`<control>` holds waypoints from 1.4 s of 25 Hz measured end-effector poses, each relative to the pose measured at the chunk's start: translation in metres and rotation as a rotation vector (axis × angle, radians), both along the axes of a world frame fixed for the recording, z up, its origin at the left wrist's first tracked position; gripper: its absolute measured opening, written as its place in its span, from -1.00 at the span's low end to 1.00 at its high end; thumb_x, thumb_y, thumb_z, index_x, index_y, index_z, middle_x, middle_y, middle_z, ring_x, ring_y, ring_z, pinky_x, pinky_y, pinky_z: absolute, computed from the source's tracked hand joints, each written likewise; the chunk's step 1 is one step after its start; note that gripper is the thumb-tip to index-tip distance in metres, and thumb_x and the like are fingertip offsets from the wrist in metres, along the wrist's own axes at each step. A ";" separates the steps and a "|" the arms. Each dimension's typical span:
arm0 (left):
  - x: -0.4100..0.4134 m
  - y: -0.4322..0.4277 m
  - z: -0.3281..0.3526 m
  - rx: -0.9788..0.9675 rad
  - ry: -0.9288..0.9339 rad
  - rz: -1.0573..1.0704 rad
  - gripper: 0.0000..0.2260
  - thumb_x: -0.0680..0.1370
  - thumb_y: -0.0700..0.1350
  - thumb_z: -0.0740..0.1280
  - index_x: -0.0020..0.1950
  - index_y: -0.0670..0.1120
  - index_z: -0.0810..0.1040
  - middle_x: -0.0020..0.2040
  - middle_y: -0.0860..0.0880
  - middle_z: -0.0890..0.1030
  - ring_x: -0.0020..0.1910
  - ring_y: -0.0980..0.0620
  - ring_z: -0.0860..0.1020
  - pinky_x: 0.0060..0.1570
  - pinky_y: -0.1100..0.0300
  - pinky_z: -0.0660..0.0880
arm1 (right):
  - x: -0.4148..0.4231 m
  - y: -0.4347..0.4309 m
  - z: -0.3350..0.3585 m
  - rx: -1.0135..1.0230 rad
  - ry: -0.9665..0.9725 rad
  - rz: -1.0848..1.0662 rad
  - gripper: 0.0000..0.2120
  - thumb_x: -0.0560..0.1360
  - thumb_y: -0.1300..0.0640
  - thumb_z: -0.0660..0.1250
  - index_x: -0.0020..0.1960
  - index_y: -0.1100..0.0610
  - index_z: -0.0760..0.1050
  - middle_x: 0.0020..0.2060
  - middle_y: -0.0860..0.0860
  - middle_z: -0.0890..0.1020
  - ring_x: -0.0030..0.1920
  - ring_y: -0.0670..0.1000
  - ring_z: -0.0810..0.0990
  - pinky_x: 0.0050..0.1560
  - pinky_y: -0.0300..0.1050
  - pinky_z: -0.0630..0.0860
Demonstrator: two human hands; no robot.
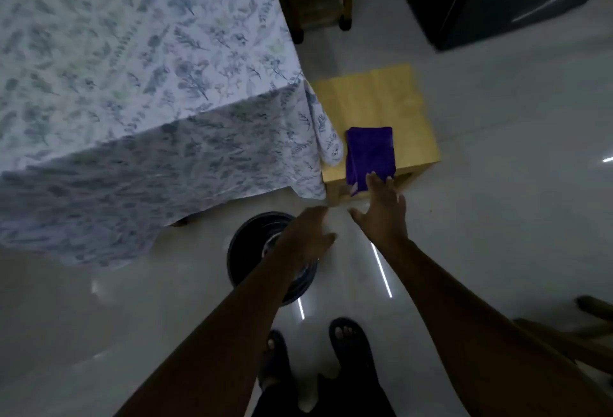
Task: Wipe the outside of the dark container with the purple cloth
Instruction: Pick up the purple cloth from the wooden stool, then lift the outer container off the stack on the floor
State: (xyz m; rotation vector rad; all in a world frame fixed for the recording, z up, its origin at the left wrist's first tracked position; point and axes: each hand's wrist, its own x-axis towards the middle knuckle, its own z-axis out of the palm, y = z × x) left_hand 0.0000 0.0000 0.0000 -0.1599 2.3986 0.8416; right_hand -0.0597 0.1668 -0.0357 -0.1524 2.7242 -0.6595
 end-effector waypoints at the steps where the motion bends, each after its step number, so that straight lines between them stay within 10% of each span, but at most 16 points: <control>1: -0.007 0.002 -0.016 0.008 0.015 0.014 -0.38 0.53 0.03 0.33 0.52 -0.12 0.19 0.50 -0.14 0.30 0.45 -0.09 0.30 0.43 0.03 0.26 | -0.009 -0.003 -0.015 0.005 0.060 0.005 -0.19 0.42 -0.09 0.42 0.51 0.19 0.15 0.51 0.11 0.26 0.53 0.22 0.10 0.41 0.32 0.17; 10: -0.046 -0.010 -0.148 -0.051 0.188 -0.050 -0.41 0.53 0.03 0.31 0.50 -0.14 0.23 0.44 -0.14 0.38 0.40 -0.08 0.36 0.38 -0.01 0.34 | -0.048 -0.029 -0.146 0.074 0.367 -0.196 -0.16 0.44 -0.18 0.33 0.56 0.04 0.00 0.57 0.16 0.01 0.55 0.25 -0.07 0.38 0.43 0.10; 19: -0.002 -0.034 -0.208 -0.045 0.312 -0.048 -0.40 0.55 0.01 0.31 0.53 -0.11 0.18 0.51 -0.11 0.28 0.45 -0.10 0.32 0.44 0.06 0.25 | -0.035 -0.020 -0.157 -0.272 0.700 -0.237 -0.51 0.35 0.30 0.39 0.28 0.15 0.50 0.30 0.13 0.49 0.27 0.23 0.38 0.23 0.11 0.48; 25: 0.056 -0.056 -0.236 -0.092 0.279 -0.026 -0.39 0.57 0.01 0.30 0.53 -0.16 0.17 0.53 -0.14 0.24 0.53 -0.09 0.17 0.47 0.11 0.13 | 0.056 -0.059 -0.179 -0.678 0.515 -0.507 -0.58 0.39 0.29 0.27 0.23 0.10 0.54 0.20 0.07 0.54 0.23 0.05 0.46 0.14 -0.24 0.44; 28: 0.094 -0.069 -0.256 -0.098 0.204 0.020 -0.38 0.55 0.03 0.32 0.53 -0.14 0.18 0.53 -0.12 0.26 0.52 -0.08 0.19 0.48 0.10 0.16 | 0.090 -0.075 -0.199 -0.937 0.184 -0.804 -0.69 0.40 0.18 0.24 0.12 0.08 0.56 0.05 0.06 0.62 0.07 0.05 0.59 0.08 -0.10 0.54; 35: 0.174 -0.044 -0.298 -0.014 0.037 0.005 -0.37 0.54 0.15 0.27 0.52 -0.08 0.19 0.44 -0.14 0.39 0.40 -0.15 0.39 0.37 0.02 0.34 | 0.139 -0.074 -0.226 -0.819 -0.255 -0.720 -0.68 0.42 0.17 0.21 0.13 0.14 0.55 -0.10 0.10 0.62 -0.14 0.08 0.58 -0.22 -0.09 0.51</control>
